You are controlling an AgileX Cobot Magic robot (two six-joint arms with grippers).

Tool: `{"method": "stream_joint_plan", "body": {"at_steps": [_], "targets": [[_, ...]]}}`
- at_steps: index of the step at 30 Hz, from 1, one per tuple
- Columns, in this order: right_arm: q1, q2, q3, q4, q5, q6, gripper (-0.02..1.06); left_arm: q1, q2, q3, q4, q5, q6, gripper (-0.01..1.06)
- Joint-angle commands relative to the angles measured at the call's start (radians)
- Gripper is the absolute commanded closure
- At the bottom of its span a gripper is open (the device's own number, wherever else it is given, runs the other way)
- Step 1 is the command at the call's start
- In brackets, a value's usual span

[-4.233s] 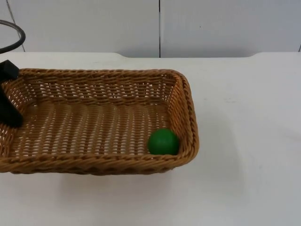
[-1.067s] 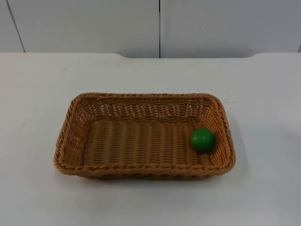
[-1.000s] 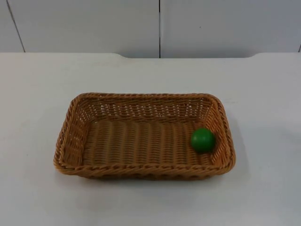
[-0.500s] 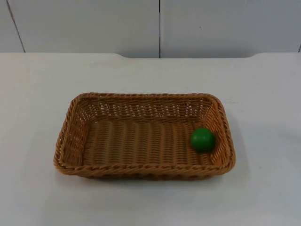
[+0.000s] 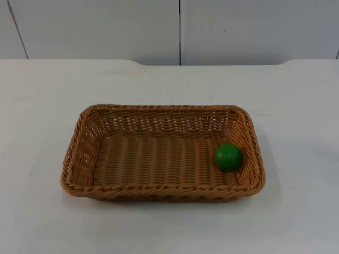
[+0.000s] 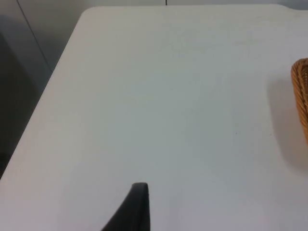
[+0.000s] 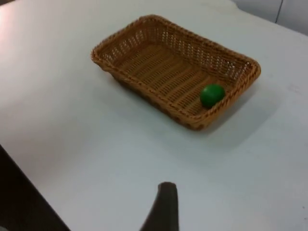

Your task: Pick up the basket with the left hand and place the object to the left of the red cylinder into the basket with the right hand.

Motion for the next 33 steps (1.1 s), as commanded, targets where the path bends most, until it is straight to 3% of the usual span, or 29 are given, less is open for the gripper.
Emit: {"method": "stream_joint_plan", "body": {"at_steps": [1,11,14,15,33], "targets": [[-0.001,-0.002,0.007,-0.006,0.003,-0.004,0.33,0.002,-0.004,0.004,0.008,-0.013,-0.010,0.00],[-0.001,-0.002,0.006,-0.006,0.003,-0.004,0.30,0.002,-0.004,0.004,-0.034,-0.013,0.024,0.00],[-0.001,-0.002,0.006,-0.006,0.003,-0.004,0.03,0.002,-0.004,0.004,-0.053,-0.013,0.024,0.00],[-0.001,-0.002,0.006,-0.006,0.003,-0.004,-0.01,0.002,-0.004,0.004,-0.053,-0.013,0.024,0.00],[-0.018,-0.002,0.006,0.004,0.003,0.007,-0.01,0.002,-0.004,0.004,-0.069,-0.013,0.024,0.00]]}}
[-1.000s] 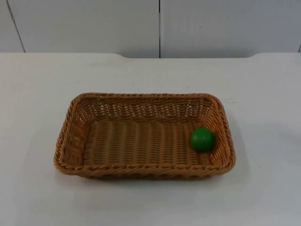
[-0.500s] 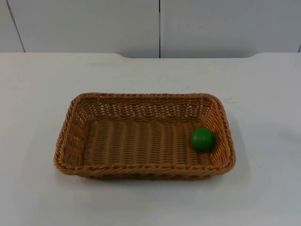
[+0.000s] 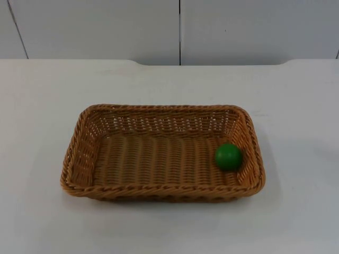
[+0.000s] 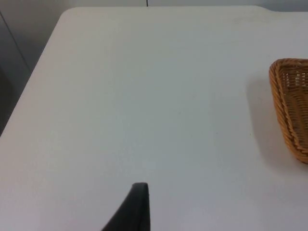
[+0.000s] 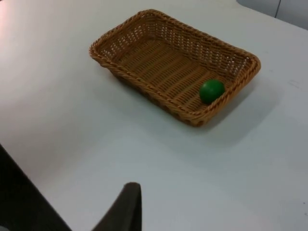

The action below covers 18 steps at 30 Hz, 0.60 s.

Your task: Pick up the basket with the left hand and place the object to the left of the red cylinder into the basket with the right hand.

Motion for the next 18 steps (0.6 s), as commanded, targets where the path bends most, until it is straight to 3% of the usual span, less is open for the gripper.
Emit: {"method": "stream_joint_plan", "body": {"at_steps": [1,6,9,10,18], "targets": [[-0.024,-0.002,0.003,0.005,0.000,0.000,-0.01,0.002,-0.004,0.004,-0.010,-0.011,0.000,0.00],[-0.164,-0.002,0.003,0.005,0.000,0.000,-0.01,0.002,-0.004,0.004,-0.010,-0.011,0.000,0.00],[-0.340,-0.002,0.003,0.005,0.000,0.000,-0.01,0.002,-0.004,0.004,-0.010,-0.011,0.000,0.00],[-0.340,-0.002,0.003,0.005,0.000,0.000,-0.01,0.002,-0.004,0.004,-0.010,-0.011,0.000,0.00],[-0.624,-0.002,0.003,0.005,0.000,0.005,-0.01,0.002,-0.004,0.004,-0.010,-0.011,0.000,0.00]]}}
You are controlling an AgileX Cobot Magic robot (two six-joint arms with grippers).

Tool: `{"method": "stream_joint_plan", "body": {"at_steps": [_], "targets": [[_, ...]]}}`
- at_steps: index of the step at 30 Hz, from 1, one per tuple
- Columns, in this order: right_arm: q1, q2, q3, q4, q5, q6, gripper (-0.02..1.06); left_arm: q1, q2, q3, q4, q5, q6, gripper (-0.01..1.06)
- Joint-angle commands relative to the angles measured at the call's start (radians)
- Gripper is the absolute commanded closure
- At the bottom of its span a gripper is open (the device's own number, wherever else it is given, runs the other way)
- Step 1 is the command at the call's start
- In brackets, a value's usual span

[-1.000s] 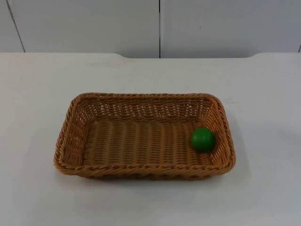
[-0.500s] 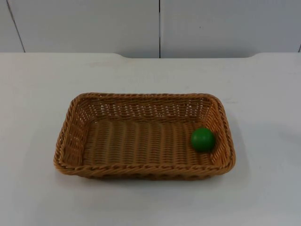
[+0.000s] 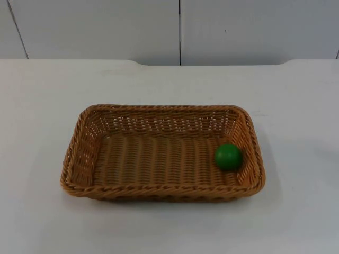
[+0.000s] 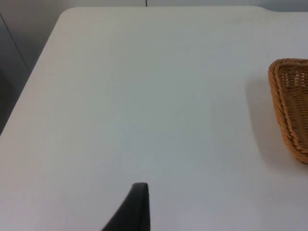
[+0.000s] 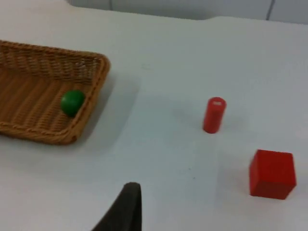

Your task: Pick up the basket with the left hand and place the object to the left of the red cylinder into the basket with the right hand.

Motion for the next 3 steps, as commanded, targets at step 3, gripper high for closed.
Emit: {"method": "stream_joint_plan", "body": {"at_steps": [3], "targets": [[-0.095,-0.002,0.003,0.005,-0.002,0.001,-0.01,0.002,-0.004,0.004,-0.010,-0.011,0.000,0.00]]}}
